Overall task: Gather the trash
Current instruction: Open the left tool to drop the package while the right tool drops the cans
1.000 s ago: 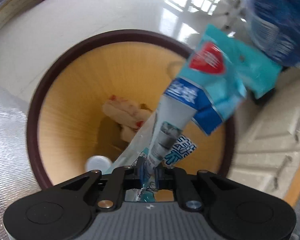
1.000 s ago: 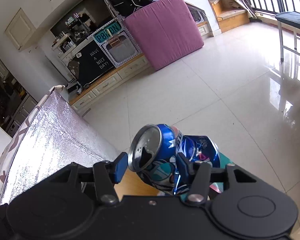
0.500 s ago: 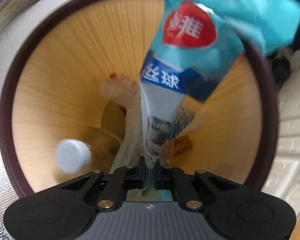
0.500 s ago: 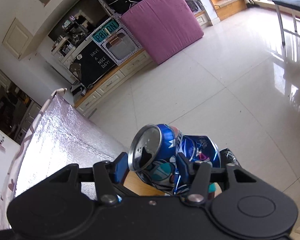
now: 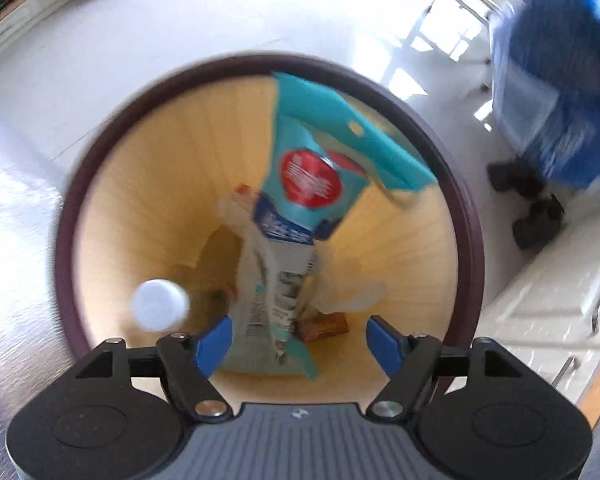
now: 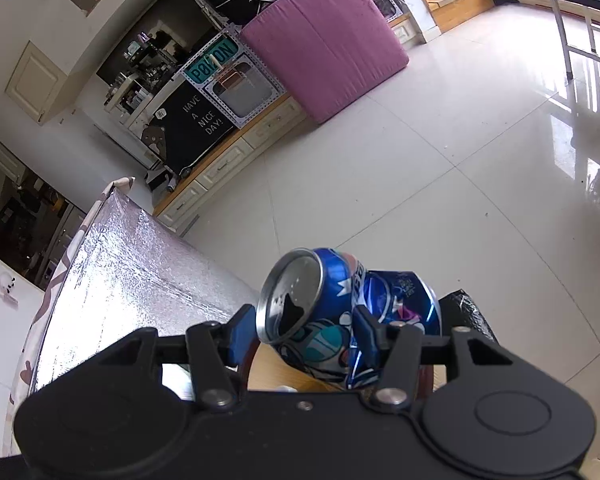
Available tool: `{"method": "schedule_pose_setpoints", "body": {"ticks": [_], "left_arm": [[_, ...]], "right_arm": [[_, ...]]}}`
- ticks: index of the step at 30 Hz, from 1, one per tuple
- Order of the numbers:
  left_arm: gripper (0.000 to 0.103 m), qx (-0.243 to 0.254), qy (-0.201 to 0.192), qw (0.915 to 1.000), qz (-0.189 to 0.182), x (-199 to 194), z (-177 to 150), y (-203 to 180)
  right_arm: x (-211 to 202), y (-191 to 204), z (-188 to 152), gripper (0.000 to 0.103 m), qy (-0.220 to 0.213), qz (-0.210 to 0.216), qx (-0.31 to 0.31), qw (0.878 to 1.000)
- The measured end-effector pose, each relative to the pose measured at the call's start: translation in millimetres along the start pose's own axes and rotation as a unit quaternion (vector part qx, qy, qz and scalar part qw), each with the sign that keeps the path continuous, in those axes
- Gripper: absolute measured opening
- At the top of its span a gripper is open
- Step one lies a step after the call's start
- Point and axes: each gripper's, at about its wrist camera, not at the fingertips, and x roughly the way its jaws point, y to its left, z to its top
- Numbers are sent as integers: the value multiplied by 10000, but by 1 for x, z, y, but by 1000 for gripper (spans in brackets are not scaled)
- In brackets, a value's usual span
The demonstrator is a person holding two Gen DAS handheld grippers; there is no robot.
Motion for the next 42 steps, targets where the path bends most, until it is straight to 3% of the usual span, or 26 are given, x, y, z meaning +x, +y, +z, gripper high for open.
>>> {"method": "schedule_pose_setpoints", "body": {"ticks": [2, 4, 7, 11, 16, 18, 20, 27, 35, 42], "left_arm": [[80, -209, -69, 9997, 98, -18, 6, -1], [93, -409, -148, 9985, 340, -38, 5, 3], [103, -741, -314, 9951, 573, -64, -4, 10], [103, -943, -428, 9925, 645, -76, -22, 18], [103, -935, -411, 9927, 645, -74, -18, 17], [103, -915, -379, 9932, 605, -68, -18, 15], [103, -879, -378, 9937, 580, -60, -19, 13], [103, -881, -298, 9933, 680, -42, -21, 12], [103, -911, -301, 9925, 763, -41, -24, 8], [103, -1104, -349, 9906, 729, -54, -35, 7]], "right_arm": [[4, -1, -1, 54, 72, 17, 0, 10000], [7, -2, -1, 54, 149, 35, 0, 9999], [18, -2, -2, 54, 300, 120, 80, 9994], [47, 3, -3, 54, 637, 215, 7, 9977], [83, 21, -5, 55, 942, 503, -355, 9936], [88, 27, -6, 76, 891, 362, -400, 9946], [86, 31, -7, 83, 797, 172, -549, 9952], [78, 26, -9, 83, 868, -42, -754, 9934], [80, 26, -22, 84, 1269, -409, -1149, 9844], [57, 24, -15, 98, 1171, -656, -1189, 9838]]}}
